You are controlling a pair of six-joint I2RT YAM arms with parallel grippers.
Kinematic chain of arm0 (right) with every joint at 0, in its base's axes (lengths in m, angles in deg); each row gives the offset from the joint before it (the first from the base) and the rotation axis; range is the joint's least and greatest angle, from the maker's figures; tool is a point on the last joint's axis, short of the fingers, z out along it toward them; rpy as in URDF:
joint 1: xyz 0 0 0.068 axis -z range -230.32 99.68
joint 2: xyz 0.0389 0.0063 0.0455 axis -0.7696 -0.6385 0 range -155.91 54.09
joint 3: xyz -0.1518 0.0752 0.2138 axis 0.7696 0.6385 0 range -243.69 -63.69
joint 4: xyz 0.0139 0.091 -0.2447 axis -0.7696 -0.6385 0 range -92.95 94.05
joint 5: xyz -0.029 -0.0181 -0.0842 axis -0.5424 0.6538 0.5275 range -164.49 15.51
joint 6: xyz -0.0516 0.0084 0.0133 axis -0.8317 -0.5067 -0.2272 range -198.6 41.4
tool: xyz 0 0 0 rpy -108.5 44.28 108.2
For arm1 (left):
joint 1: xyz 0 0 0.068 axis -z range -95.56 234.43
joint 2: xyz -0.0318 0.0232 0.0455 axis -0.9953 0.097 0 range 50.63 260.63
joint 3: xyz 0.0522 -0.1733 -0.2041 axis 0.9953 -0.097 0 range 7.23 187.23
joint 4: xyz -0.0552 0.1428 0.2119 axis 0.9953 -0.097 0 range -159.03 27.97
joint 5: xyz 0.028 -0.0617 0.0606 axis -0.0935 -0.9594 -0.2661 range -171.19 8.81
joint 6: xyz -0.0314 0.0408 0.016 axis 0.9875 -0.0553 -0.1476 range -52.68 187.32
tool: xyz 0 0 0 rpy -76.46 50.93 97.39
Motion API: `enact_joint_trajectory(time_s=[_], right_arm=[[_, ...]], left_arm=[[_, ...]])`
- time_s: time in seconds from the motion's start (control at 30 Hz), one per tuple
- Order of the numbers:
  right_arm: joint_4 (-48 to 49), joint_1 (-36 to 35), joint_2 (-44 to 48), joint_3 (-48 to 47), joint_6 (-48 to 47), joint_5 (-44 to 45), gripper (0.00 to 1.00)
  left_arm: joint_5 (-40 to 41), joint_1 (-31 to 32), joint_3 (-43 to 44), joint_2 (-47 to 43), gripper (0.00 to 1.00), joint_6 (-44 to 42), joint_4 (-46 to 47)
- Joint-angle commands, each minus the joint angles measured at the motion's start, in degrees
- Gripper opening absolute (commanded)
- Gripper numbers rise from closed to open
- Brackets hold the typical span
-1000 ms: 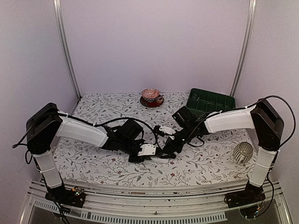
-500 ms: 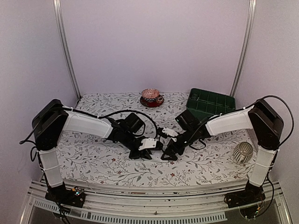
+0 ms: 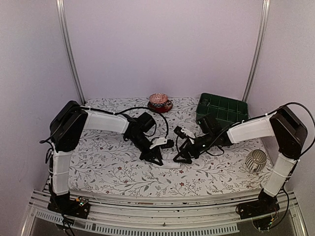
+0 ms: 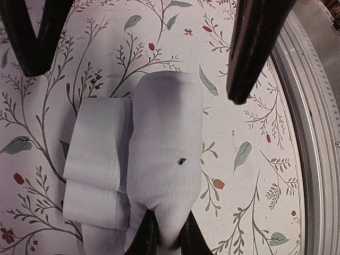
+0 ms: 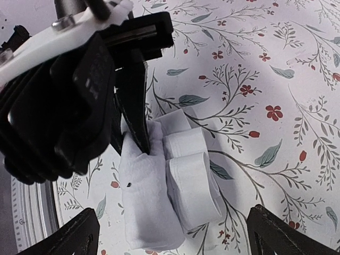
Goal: Roll the underwear
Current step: Roll the underwear at the center of the board.
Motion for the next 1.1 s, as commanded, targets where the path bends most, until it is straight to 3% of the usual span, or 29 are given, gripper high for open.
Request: enact_joint_trajectory(time_s=[0.0, 0.33, 0.63, 0.87, 1.07], right_arm=[[5.2, 0.5, -3.1, 0.5, 2.5, -3.8, 0.99], [4.4, 0.5, -9.1, -1.8, 2.1, -9.6, 0.99], [4.2, 0.3, -11.8, -3.8, 0.3, -16.0, 1.00], [1.1, -0.8, -14.2, -6.4, -1.5, -18.0, 0.80], [-2.6, -2.6, -16.4, -9.1, -3.4, -16.3, 0.53]], left_arm=[[2.4, -1.5, 1.4, 5.3, 0.00, 1.5, -9.1], [0.7, -2.9, 10.1, 11.1, 0.00, 1.9, -16.8], [0.2, -3.5, 12.6, 12.9, 0.00, 1.8, -17.9], [0.1, -3.8, 13.3, 13.7, 0.00, 2.3, -17.9], [-0.2, -4.0, 13.4, 13.7, 0.00, 2.6, -17.9]])
